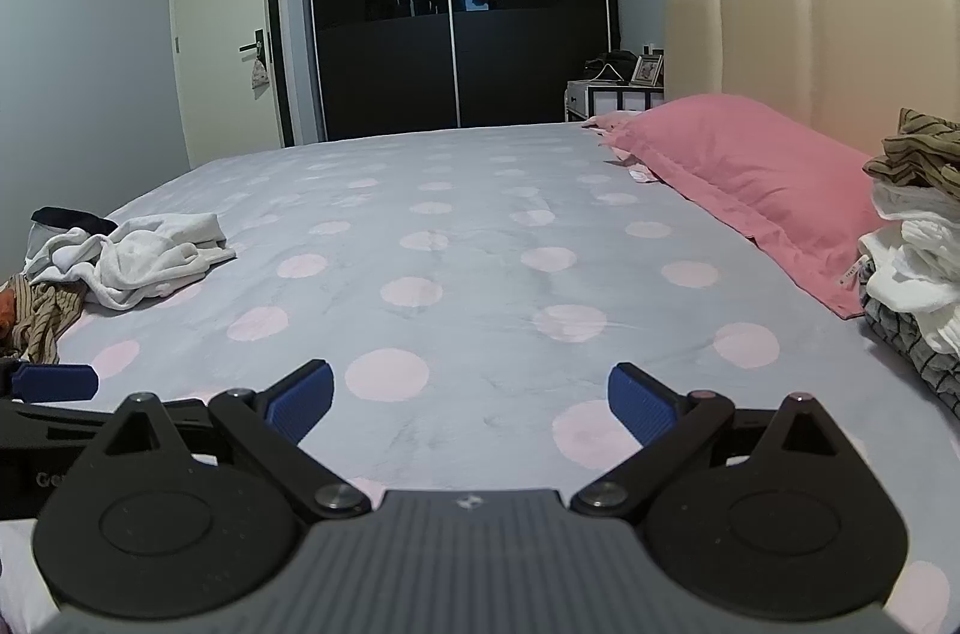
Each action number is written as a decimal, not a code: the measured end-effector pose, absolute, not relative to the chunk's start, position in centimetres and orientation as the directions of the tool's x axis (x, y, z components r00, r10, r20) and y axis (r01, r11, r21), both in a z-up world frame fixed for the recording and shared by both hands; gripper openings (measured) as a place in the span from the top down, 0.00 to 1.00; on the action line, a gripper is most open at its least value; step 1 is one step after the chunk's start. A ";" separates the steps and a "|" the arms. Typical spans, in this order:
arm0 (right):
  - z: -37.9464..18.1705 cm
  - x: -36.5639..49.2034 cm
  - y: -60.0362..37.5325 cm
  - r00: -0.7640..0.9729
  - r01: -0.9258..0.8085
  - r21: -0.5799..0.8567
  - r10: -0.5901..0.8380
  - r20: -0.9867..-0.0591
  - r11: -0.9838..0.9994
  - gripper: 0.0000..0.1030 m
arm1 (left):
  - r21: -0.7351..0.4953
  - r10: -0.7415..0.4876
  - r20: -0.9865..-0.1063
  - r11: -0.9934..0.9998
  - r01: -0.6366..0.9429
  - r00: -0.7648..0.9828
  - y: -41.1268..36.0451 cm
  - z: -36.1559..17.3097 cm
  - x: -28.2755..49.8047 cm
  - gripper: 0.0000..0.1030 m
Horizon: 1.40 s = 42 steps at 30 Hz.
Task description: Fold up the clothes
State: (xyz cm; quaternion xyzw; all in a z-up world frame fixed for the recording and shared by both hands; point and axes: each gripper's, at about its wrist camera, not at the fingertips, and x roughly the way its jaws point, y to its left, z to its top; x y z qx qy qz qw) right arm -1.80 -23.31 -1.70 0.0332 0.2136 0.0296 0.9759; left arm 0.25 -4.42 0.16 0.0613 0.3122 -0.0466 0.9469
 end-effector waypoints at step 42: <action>-2.0 -1.3 -24.9 0.898 -0.025 0.074 0.055 -0.438 0.997 0.03 | 0.090 -0.020 -0.612 0.991 0.095 0.790 -2.7 -0.1 0.9 0.25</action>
